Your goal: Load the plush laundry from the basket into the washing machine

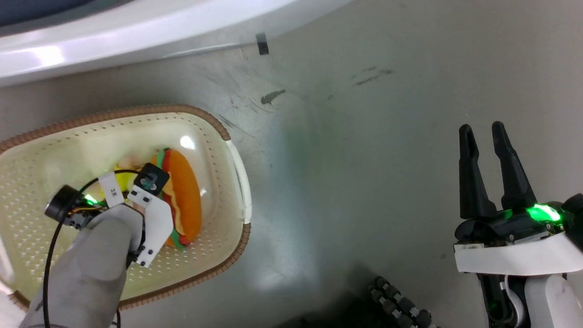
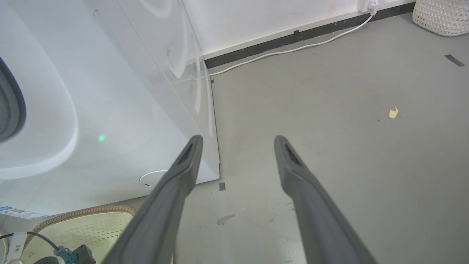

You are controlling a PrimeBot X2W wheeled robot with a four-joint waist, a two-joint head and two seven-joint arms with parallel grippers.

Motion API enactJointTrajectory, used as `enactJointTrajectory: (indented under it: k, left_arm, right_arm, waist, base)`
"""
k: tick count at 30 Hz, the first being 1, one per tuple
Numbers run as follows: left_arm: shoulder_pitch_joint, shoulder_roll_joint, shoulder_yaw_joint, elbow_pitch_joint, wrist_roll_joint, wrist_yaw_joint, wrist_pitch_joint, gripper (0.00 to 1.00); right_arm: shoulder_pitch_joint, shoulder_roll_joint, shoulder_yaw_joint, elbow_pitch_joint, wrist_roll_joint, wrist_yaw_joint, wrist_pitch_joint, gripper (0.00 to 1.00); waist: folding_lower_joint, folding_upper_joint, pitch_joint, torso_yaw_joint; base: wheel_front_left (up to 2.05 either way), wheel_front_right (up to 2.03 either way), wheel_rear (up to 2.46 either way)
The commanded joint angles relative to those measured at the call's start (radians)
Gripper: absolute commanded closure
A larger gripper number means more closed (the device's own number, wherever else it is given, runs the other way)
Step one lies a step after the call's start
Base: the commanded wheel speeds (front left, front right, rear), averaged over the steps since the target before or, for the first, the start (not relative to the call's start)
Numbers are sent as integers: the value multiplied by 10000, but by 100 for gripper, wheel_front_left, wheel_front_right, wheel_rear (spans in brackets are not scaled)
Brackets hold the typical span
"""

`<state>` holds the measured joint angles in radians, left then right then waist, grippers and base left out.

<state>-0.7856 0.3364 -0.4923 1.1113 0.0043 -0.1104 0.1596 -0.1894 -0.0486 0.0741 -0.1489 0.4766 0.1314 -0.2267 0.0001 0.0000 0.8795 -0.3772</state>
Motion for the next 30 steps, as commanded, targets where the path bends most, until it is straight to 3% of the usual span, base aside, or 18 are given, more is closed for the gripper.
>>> enactJointTrajectory:
  k: [1,8,13,30]
  left_arm:
    - [-256,146,-195,404,-86,-80,140,100]
    - [-581,394,-411,1094,-596,-155,-130,100]
    - [-550,227,-416,1412,-917,-74,-609,100]
    - [1727,-1282,-111,1366,-2003,-30,-3612,100]
  right_arm:
    - [-241,-15,40,-48,135,-7,-127,0]
    - [-746,-15,151,-29,432,-7,-272,0]
    - [-828,-16,56,59,360,-7,-350,0]
    - [218,-16,-857,1039,-1229,-7,-350,0]
  waist:
    - [-1,0,186,-144]
    - [-1,0,356,-534]
    - [-1,0,-84,-342]
    - [-1,0,-4603,1695]
  base:
    - [0,0,0]
    - [0,0,0]
    - [0,0,0]
    - [0,0,0]
